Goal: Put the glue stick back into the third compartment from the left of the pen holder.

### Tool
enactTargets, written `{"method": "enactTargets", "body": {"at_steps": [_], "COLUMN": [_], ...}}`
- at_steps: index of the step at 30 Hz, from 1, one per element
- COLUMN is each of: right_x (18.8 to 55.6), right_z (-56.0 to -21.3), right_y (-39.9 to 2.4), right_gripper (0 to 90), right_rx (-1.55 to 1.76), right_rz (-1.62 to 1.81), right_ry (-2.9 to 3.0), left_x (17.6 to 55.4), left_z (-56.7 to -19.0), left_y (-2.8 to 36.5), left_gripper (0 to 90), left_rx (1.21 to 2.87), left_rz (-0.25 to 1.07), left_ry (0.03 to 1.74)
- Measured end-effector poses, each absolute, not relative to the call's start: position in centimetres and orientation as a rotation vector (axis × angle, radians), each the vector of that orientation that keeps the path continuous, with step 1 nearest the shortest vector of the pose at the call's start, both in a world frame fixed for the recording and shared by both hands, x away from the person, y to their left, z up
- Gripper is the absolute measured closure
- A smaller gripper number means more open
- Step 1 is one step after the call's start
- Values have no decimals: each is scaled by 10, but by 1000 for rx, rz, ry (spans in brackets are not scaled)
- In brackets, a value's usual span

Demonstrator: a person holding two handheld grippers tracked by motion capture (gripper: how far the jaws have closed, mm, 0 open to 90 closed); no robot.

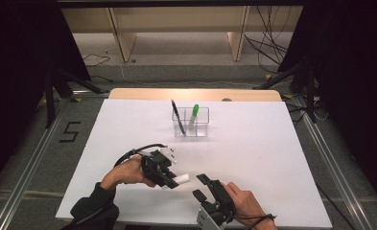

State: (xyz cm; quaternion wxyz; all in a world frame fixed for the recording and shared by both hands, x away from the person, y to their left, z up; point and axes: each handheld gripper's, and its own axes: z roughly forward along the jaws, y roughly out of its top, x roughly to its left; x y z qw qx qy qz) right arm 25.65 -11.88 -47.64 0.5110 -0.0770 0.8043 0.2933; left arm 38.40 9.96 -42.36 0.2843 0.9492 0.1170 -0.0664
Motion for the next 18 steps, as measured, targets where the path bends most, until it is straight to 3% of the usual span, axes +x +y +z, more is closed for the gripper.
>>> {"method": "enactTargets", "body": {"at_steps": [11, 18], "right_x": [269, 281], "right_z": [-461, -451], "right_y": [-137, -157], "right_gripper": [339, 311], "right_rx": [159, 499], "right_rz": [940, 1275], "right_ry": [2031, 2107], "left_x": [396, 404], "left_z": [-422, -425], "left_y": [98, 95], "left_gripper": [701, 701], "left_rx": [2368, 2254], "left_rz": [-13, 63], "left_ry": [521, 642]}}
